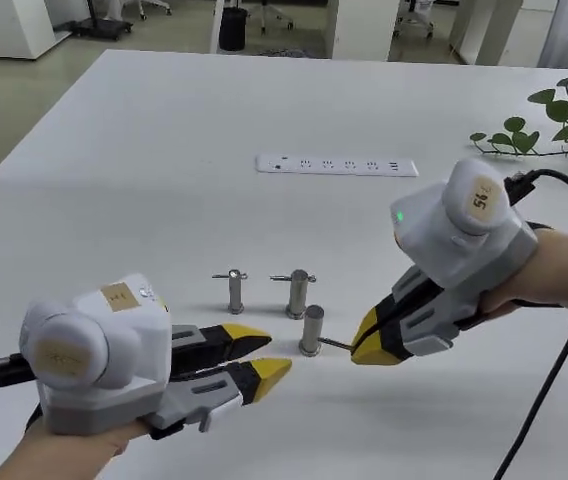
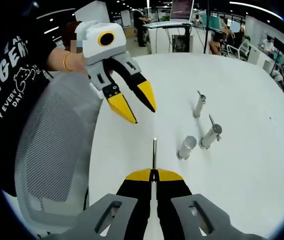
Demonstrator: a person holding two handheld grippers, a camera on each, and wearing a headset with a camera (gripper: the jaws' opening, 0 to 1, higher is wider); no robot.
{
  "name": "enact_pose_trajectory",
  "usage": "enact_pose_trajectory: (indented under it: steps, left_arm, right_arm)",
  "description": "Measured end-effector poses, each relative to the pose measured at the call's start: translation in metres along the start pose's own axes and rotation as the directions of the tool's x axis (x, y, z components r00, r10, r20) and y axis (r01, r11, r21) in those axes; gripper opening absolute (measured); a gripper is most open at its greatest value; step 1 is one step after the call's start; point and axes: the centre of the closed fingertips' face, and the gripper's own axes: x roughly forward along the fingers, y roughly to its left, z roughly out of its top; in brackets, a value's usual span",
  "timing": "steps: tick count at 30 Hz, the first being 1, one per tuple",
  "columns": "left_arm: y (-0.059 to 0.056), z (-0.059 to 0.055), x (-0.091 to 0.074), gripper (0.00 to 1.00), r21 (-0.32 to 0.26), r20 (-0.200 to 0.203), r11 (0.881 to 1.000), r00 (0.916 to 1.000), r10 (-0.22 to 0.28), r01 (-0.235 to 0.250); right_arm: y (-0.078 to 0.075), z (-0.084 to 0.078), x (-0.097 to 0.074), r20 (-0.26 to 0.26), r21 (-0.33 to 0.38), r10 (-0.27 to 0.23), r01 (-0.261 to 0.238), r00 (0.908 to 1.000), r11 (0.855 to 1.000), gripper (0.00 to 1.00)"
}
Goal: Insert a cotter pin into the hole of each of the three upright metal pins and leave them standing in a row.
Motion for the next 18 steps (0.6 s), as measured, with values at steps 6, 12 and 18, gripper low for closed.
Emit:
enact_pose_trajectory:
  steps: [6, 12, 18]
  left_arm:
    - [0.007, -0.004, 0.012, 0.19, 0.009, -0.024, 0.999, 0.9984, 0.050, -0.050]
    - [0.013, -0.006, 0.028, 0.21, 0.000, -0.034, 0.996, 0.9953, 0.091, -0.091]
    - [0.019, -0.011, 0.039, 0.20, -0.006, -0.057, 0.992, 0.9906, 0.124, -0.125]
  right_arm:
    - [-0.013, -0.013, 0.000, -0.060, -0.035, -0.027, 0.024, 0.9978, 0.999, 0.00]
    - [-0.022, -0.021, 0.002, -0.103, -0.091, -0.042, 0.033, 0.9938, 0.995, 0.00]
    - [-0.031, -0.022, 0.003, -0.109, -0.098, -0.044, 0.034, 0.9931, 0.995, 0.00]
